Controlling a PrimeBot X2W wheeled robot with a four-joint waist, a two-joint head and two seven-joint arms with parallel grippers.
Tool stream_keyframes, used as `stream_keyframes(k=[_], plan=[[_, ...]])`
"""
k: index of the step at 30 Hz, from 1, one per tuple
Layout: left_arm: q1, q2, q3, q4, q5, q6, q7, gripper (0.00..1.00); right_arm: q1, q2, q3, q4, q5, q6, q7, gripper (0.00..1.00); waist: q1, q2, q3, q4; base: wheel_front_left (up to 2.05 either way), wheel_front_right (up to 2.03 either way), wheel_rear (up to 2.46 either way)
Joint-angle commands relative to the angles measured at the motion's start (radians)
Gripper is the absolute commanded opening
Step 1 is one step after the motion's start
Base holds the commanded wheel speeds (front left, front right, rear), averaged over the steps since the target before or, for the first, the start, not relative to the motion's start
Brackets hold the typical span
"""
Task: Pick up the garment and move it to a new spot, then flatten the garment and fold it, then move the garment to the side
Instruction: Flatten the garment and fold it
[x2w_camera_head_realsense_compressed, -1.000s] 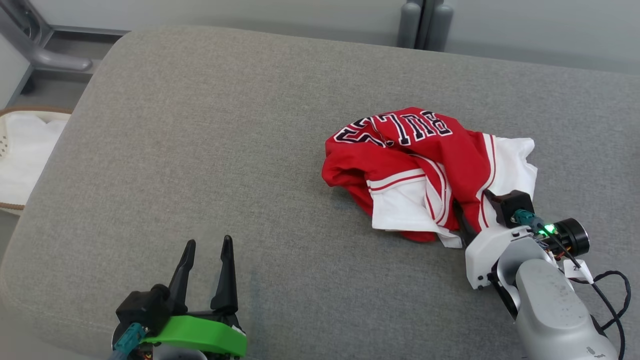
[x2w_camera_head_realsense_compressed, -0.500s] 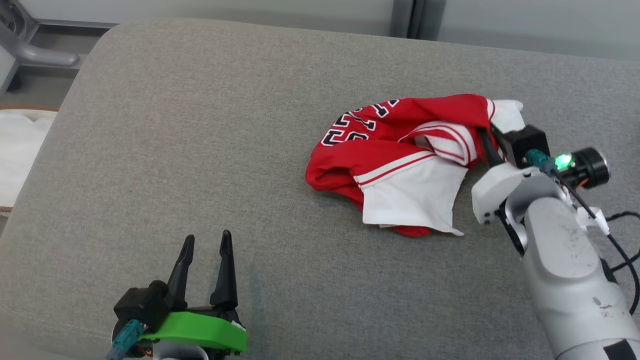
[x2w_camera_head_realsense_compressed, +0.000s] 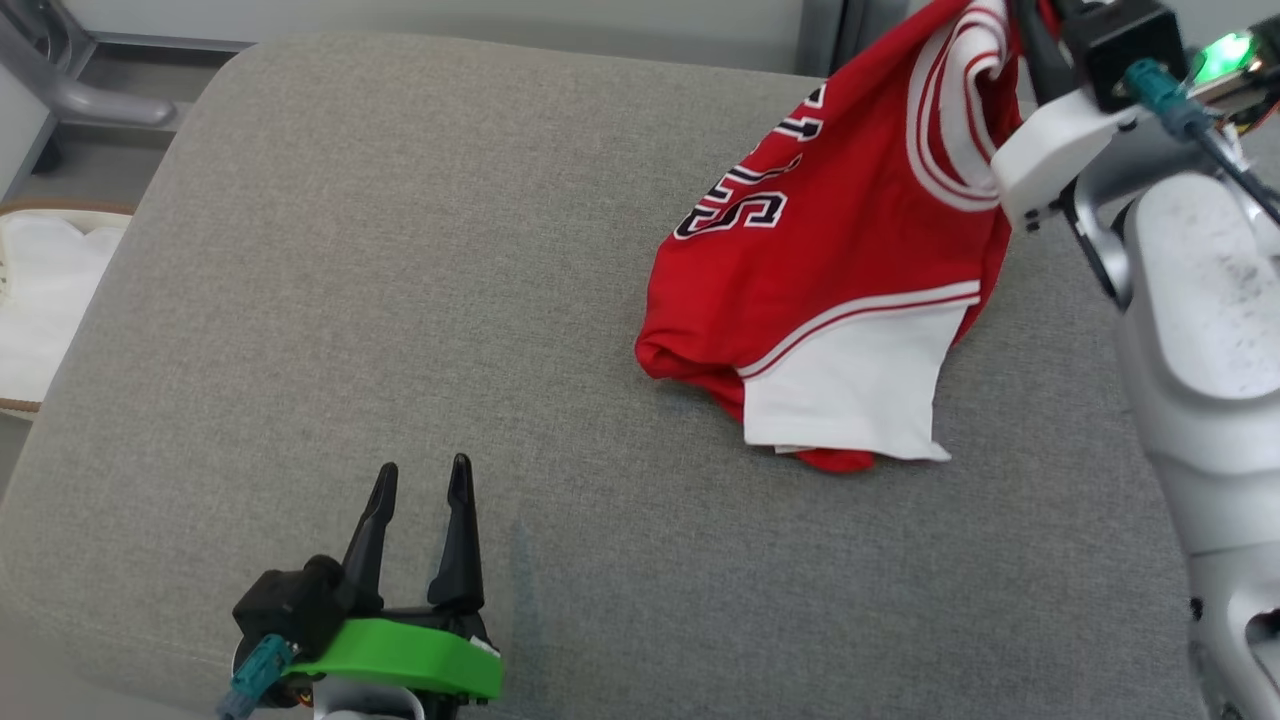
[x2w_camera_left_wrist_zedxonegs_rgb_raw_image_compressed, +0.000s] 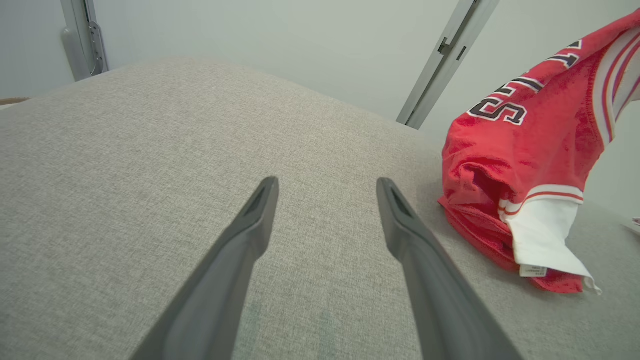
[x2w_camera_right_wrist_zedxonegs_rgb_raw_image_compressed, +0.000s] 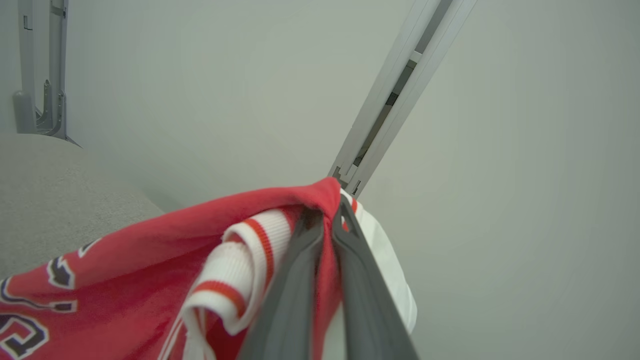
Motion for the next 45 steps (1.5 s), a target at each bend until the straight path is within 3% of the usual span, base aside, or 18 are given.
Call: stream_keyframes(k=[1,8,15,16,17,18,27,36,45], plan=[[-0.026,0.002,-0.005,-0.005,-0.008,0.001,0.000,1.00,-0.042,-0.031,0.009,0.012,0.011,-0.002,0.008,0.00,0.0000,0.0000,0.014,0.013,0.00,0.00,0.00],[-0.055,0.002,-0.054,-0.006,-0.013,-0.009,0.000,1.00,-0.184,-0.133,0.018,0.207,-0.040,-0.002,0.004,0.00,0.0000,0.0000,0.050,0.075,0.00,0.00,0.00],[-0.084,0.001,-0.107,-0.014,-0.021,-0.013,0.000,1.00,-0.244,-0.194,-0.010,0.392,-0.132,-0.002,-0.057,0.00,0.0000,0.0000,0.103,0.137,0.00,0.00,0.00],[-0.087,0.001,-0.115,-0.017,-0.023,-0.012,0.000,1.00,-0.252,-0.203,-0.022,0.409,-0.150,-0.002,-0.068,0.11,0.0000,0.0000,0.114,0.141,0.00,0.00,0.00],[-0.089,0.001,-0.120,-0.018,-0.023,-0.010,0.000,1.00,-0.255,-0.205,-0.033,0.421,-0.164,-0.002,-0.079,0.42,0.0000,0.0000,0.121,0.144,0.00,0.00,0.00],[-0.092,0.001,-0.125,-0.019,-0.024,-0.007,0.000,1.00,-0.256,-0.199,-0.044,0.436,-0.178,-0.002,-0.094,1.00,0.0000,0.0000,0.128,0.145,0.00,0.00,0.00],[-0.087,0.002,-0.123,-0.009,-0.009,0.001,0.000,1.00,-0.220,-0.128,-0.070,0.518,-0.228,-0.002,-0.180,1.00,0.0000,0.0000,0.105,0.086,0.00,0.00,0.00],[-0.064,0.002,-0.083,0.009,0.036,-0.009,0.000,1.00,-0.158,-0.050,-0.021,0.546,-0.120,-0.002,-0.200,1.00,0.0000,0.0000,0.019,-0.015,0.00,0.00,0.00],[-0.028,0.002,-0.030,0.021,0.078,-0.019,0.000,1.00,0.032,-0.005,0.098,0.547,0.033,-0.002,-0.201,1.00,0.0000,0.0000,-0.050,-0.087,0.00,0.00,0.00]])
